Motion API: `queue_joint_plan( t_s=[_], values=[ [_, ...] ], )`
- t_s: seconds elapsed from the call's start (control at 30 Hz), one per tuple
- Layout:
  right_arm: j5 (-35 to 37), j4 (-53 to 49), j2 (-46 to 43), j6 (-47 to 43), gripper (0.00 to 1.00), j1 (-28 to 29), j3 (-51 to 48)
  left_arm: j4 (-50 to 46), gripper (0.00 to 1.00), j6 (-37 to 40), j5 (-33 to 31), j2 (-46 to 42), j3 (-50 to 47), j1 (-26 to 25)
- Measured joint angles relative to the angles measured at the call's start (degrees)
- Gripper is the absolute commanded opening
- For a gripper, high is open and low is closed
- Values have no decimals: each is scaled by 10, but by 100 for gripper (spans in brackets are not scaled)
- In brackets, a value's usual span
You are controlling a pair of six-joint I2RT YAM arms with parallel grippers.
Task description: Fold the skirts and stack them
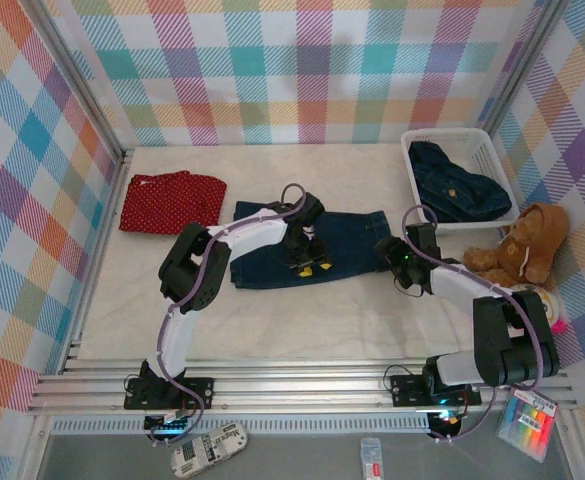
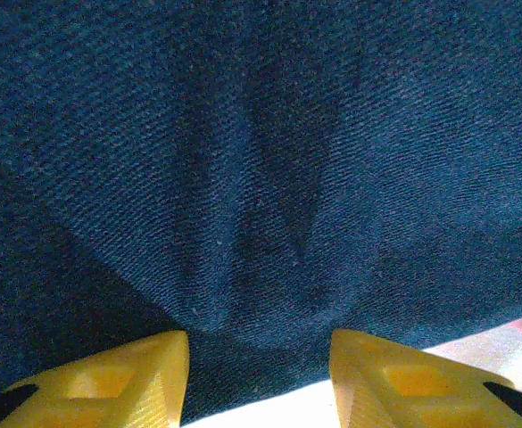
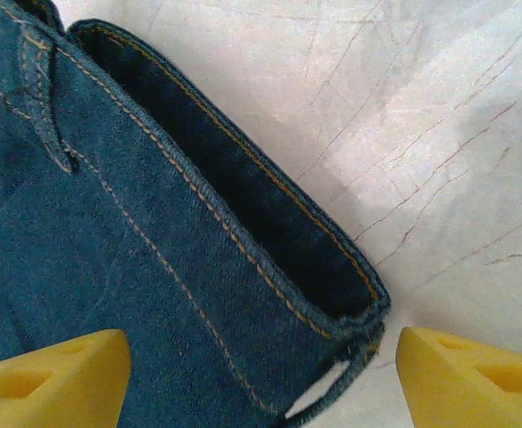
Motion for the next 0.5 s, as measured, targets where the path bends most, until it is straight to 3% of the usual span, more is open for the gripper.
queue_joint_plan(
  t_s=[0.13, 0.4, 0.5],
  values=[
    [-1, 12, 19, 7, 75, 0, 0, 0, 48, 0, 0, 0, 0, 0],
    [-6, 61, 24, 6, 41, -1, -2, -4, 50, 2, 9, 0, 1, 1],
    [-6, 83, 24, -6, 25, -1, -10, -23, 58, 11, 10, -7, 2, 3]
  ],
)
